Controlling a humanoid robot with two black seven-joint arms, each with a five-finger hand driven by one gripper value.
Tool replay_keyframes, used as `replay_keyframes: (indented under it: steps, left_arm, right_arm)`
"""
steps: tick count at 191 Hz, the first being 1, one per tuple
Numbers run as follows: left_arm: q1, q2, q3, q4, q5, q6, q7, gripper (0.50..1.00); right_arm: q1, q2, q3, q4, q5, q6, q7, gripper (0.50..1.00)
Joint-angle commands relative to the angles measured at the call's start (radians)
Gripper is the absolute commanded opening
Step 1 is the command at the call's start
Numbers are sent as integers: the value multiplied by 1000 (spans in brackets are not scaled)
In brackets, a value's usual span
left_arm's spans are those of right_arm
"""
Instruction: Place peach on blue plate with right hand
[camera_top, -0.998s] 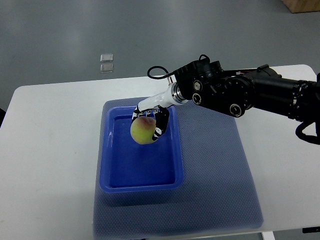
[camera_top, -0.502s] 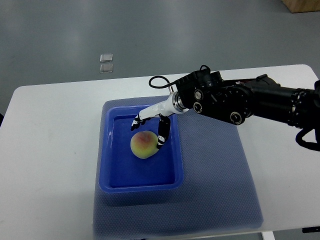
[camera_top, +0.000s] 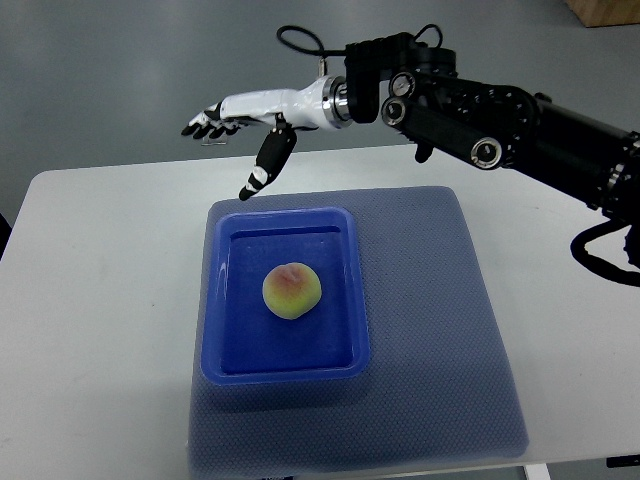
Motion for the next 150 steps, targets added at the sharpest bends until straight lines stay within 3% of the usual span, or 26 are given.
replay_keyframes:
  steps: [1, 24, 34, 37, 48, 49, 53, 73, 120, 150]
  left_arm:
    - [0, 0, 0, -9, 0, -1, 0, 1000]
    - [0, 0, 0, -20, 0, -1, 0, 1000]
    - [0, 0, 0, -20, 0, -1, 0, 1000]
    - [0, 0, 0, -23, 0, -1, 0, 1000]
    - [0, 0, 0, -23, 0, -1, 0, 1000]
    - [0, 0, 1, -23, 0, -1, 0, 1000]
    - [0, 0, 1, -23, 0, 0, 0, 1000]
    - [0, 0, 1, -23, 0, -1, 0, 1000]
    - [0, 0, 1, -23, 0, 0, 0, 1000]
    - [0, 0, 0, -23, 0, -1, 0, 1000]
  right_arm:
    - [-139, -82, 222, -3, 110, -17, 0, 932]
    - [-338, -92, 471, -16, 374, -65, 0, 932]
    - [-338, -92, 471, -16, 374, -65, 0, 932]
    - [-416, -86, 550, -17, 509, -108, 0, 932]
    - [-425, -85, 563, -17, 531, -116, 2, 930]
    - [-463, -77, 608, -20, 635, -155, 2, 932]
    - [-477, -75, 626, -20, 681, -171, 2, 932]
    - [-531, -66, 646, -32, 845, -203, 2, 932]
    - [-571, 1, 652, -117, 887, -200, 7, 932]
    - [-593, 9, 652, -120, 887, -194, 63, 932]
